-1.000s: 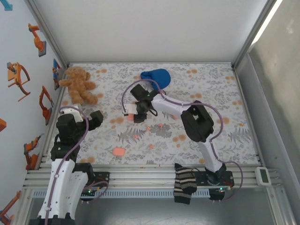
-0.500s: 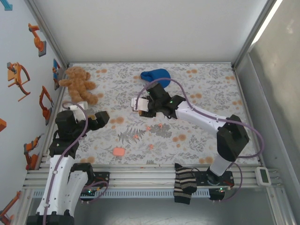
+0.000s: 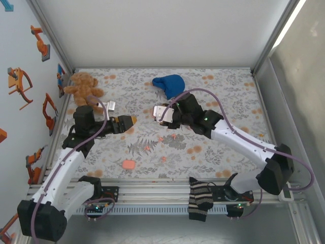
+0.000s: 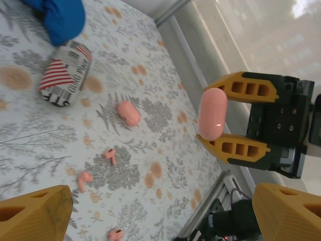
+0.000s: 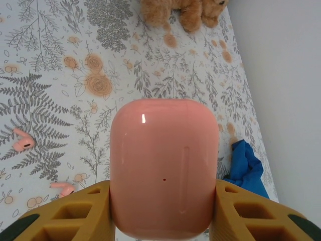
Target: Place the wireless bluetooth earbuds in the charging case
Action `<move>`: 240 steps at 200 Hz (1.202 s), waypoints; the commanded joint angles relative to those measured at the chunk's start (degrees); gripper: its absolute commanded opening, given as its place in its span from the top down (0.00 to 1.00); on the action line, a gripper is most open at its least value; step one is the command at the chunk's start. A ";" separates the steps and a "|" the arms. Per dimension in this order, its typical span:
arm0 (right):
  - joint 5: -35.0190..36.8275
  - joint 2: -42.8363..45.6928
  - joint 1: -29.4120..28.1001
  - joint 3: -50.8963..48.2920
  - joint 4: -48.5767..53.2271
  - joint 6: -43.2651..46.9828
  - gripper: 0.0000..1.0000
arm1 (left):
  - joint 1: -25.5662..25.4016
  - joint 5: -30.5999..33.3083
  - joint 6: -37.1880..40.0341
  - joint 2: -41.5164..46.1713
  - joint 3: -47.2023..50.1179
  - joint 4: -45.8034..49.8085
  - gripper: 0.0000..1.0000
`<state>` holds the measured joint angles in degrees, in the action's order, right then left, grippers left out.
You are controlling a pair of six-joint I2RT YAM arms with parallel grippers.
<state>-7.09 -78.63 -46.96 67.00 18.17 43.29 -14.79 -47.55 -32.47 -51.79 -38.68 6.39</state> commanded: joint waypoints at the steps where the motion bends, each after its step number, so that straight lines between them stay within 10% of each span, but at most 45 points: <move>1: 1.09 2.61 0.29 -1.53 -0.50 -1.30 0.61 | -3.86 -1.48 -2.85 -2.73 -2.77 -7.70 0.10; 240: 2.12 6.09 -0.98 -3.86 -2.74 -3.47 0.60 | -19.21 -3.40 -4.46 -22.22 -12.21 -16.13 0.53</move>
<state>-6.28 -72.51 -47.62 63.05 17.04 40.49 -33.74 -49.56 -37.30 -73.78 -49.36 -8.19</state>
